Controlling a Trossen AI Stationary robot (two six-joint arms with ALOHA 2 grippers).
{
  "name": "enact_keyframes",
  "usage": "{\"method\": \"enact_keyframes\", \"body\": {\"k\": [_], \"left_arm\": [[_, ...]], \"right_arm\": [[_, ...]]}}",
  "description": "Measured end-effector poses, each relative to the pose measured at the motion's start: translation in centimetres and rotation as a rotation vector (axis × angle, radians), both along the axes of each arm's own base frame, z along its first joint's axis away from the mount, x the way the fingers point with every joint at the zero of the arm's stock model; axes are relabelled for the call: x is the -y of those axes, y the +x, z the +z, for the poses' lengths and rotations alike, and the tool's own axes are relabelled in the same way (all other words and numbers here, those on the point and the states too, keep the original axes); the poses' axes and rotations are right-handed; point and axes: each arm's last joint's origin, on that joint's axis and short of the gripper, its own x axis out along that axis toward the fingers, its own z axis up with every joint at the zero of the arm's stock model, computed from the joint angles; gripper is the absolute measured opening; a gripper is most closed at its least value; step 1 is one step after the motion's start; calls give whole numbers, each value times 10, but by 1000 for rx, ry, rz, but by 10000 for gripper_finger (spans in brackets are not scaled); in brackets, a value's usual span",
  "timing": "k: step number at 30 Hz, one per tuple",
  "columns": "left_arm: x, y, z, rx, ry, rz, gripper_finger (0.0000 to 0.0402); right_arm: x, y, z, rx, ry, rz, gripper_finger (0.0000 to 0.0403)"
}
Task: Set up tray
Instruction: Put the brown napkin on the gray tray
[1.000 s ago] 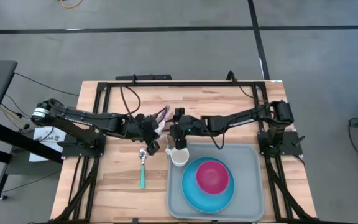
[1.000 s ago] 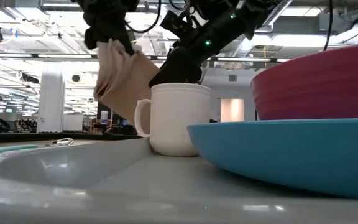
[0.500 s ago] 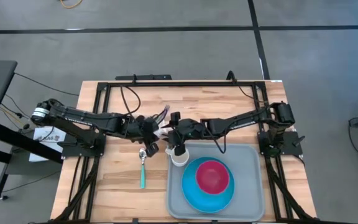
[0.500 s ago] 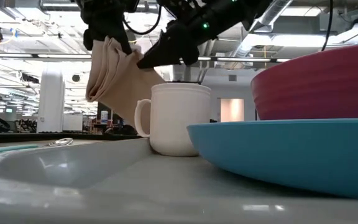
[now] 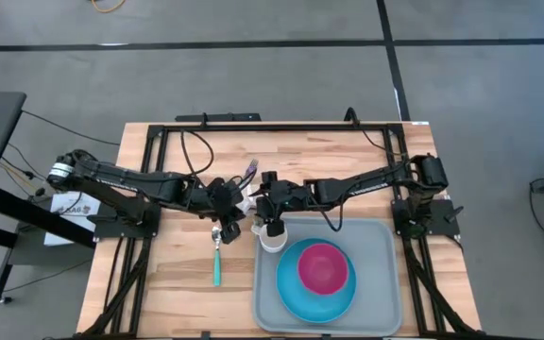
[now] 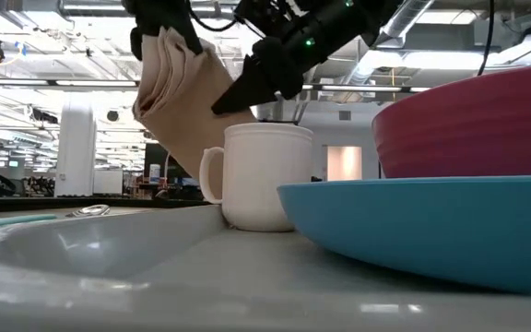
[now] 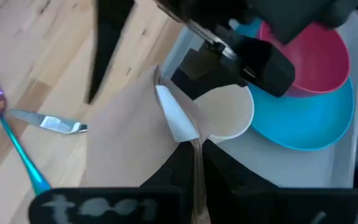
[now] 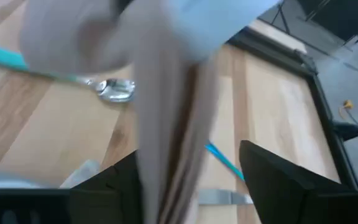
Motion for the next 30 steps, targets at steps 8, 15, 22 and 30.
{"method": "enact_keyframes", "body": {"k": [8,15,22,30], "left_arm": [[4,-4,18,-7,57,21,2],[5,-4,15,-20,33,-8,5],[11,-4,16,-13,88,-101,52],[15,-6,16,-15,86,-101,127]], "right_arm": [[-1,-6,-7,-88,-58,-62,92],[-5,-6,-3,-77,-152,-56,13],[-15,-16,-9,-213,-425,-81,6],[-25,-34,6,-301,-707,-243,4]]}}
